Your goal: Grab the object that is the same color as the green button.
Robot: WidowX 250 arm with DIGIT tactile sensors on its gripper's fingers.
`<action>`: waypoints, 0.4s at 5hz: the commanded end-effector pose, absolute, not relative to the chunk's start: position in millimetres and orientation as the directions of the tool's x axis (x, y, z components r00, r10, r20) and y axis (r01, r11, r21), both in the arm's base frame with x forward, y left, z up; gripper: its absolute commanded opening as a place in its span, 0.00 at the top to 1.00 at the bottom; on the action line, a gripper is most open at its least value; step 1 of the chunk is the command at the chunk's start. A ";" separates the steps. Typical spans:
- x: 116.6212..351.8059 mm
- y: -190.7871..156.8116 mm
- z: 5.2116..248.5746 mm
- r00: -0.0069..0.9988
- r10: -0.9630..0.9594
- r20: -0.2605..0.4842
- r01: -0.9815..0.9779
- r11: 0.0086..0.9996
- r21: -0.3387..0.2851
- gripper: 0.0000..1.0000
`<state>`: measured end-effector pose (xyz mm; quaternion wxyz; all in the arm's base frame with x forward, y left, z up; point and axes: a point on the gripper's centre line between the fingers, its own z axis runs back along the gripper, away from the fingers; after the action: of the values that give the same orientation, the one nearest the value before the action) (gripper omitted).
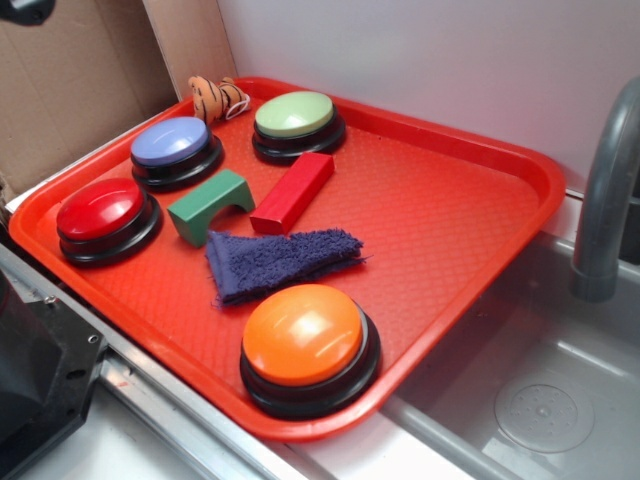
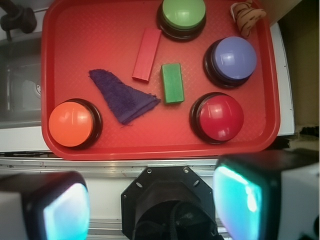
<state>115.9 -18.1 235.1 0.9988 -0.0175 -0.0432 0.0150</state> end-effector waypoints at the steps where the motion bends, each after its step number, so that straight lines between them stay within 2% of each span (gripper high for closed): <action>1: 115.9 -18.1 235.1 0.996 0.031 0.086 -0.028 0.999 -0.036 0.00; 2: 126.3 -14.8 217.0 0.979 0.155 0.132 -0.145 0.986 -0.079 0.00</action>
<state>124.4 -14.3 211.3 0.9948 -0.0299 -0.0600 0.0762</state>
